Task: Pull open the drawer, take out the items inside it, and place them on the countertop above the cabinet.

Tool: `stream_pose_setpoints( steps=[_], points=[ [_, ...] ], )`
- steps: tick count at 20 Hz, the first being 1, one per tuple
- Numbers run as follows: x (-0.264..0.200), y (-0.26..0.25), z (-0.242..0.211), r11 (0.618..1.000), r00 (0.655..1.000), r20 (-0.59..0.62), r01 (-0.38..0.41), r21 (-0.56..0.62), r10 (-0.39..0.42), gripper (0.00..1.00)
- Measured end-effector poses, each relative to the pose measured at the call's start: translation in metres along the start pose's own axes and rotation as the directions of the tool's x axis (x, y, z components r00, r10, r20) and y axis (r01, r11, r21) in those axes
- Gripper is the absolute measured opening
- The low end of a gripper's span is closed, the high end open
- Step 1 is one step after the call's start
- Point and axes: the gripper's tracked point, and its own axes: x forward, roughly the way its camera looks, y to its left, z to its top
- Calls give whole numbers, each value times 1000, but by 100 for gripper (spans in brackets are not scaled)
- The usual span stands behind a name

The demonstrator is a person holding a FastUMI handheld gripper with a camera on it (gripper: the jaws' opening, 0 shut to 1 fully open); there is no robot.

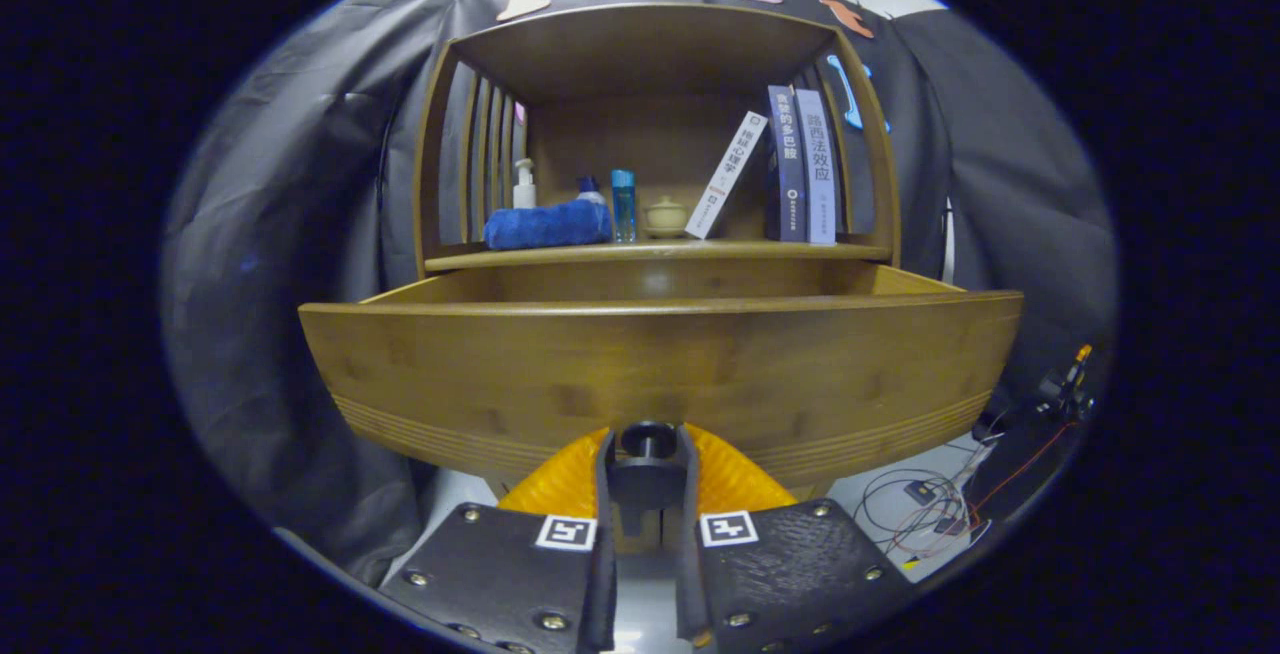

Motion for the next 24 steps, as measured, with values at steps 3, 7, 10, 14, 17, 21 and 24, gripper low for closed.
stream_pose_setpoints(
  steps=[3,7,10,14,17,21,24],
  points=[
    [-14,1,-3,999,1000,-3,-15,52,15,24],
    [-18,1,-3,1000,1000,13,11,-6,-11,23],
    [-24,4,2,1000,1000,15,-10,-9,10,33],
    [-53,-2,61,1000,991,136,6,24,-9,84],
    [-59,-3,99,1000,990,137,15,10,-17,98],
    [-24,17,116,999,999,-34,-36,-32,35,98],
    [19,21,105,997,972,-232,-45,-59,30,98]
  ],
)
